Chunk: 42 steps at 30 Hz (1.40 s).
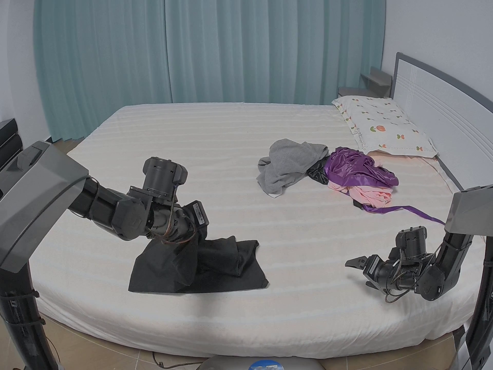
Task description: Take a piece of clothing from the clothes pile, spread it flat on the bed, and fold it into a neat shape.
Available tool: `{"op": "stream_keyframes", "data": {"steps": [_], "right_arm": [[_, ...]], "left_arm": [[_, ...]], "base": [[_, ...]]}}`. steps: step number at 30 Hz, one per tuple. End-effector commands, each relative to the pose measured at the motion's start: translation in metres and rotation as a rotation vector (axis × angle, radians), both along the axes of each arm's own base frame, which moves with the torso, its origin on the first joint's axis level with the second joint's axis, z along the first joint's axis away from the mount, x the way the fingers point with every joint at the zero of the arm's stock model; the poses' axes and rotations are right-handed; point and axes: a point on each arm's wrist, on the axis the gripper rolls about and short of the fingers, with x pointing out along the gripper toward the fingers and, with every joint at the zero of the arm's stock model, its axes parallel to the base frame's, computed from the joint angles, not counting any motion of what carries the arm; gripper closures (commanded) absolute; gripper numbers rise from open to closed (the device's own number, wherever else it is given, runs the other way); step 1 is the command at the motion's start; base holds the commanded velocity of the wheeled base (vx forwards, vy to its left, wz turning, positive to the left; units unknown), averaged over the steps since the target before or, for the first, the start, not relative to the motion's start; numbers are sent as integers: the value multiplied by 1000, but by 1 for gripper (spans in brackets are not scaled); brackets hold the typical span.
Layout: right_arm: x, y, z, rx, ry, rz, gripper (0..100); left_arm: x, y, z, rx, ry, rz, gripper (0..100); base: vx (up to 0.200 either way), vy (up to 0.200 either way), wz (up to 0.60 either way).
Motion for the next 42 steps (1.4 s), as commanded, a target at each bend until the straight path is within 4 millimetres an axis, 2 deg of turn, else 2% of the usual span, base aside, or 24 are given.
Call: {"op": "stream_keyframes", "data": {"steps": [1, 5, 7, 13, 16, 17, 25, 28, 31, 34, 38, 42], "right_arm": [[0, 1, 0, 0, 1, 5, 0], [0, 1, -1, -1, 4, 5, 0], [0, 1, -1, -2, 4, 6, 0], [-1, 2, -2, -3, 5, 9, 0], [-1, 5, -3, -2, 8, 19, 0], [-1, 5, -3, -2, 8, 19, 0], [-2, 5, -3, -5, 9, 20, 0], [-2, 7, -3, -5, 9, 26, 0], [-3, 8, -3, -6, 10, 30, 0], [-2, 8, -3, -8, 8, 34, 0], [-3, 13, -6, -12, 11, 50, 0], [-3, 18, -7, -9, -10, 67, 0]], "left_arm": [[11, -23, -3, 3, 13, -40, 100], [17, -40, -10, 4, 45, -55, 100], [19, -51, -22, 10, 64, -58, 100], [32, -62, -44, 43, 59, 33, 100], [40, -65, -45, 39, 42, 76, 100], [40, -65, -45, 39, 42, 76, 0], [38, -64, -44, 15, 55, 104, 0], [33, -55, -28, -9, 43, 128, 0], [24, -35, -11, -32, 36, 145, 0], [14, -15, -6, -64, 67, 144, 0], [6, 14, -9, -140, 102, 201, 0], [-2, 39, -21, -240, 122, 247, 0]], "base": [[0, -200, 0], [0, -200, 0], [0, -100, 0], [0, 0, 0], [0, 0, 0], [0, 0, 0], [0, 0, 0], [0, 0, 0], [0, 0, 0], [0, 0, 0], [0, 0, 0], [0, 0, 0]]}}
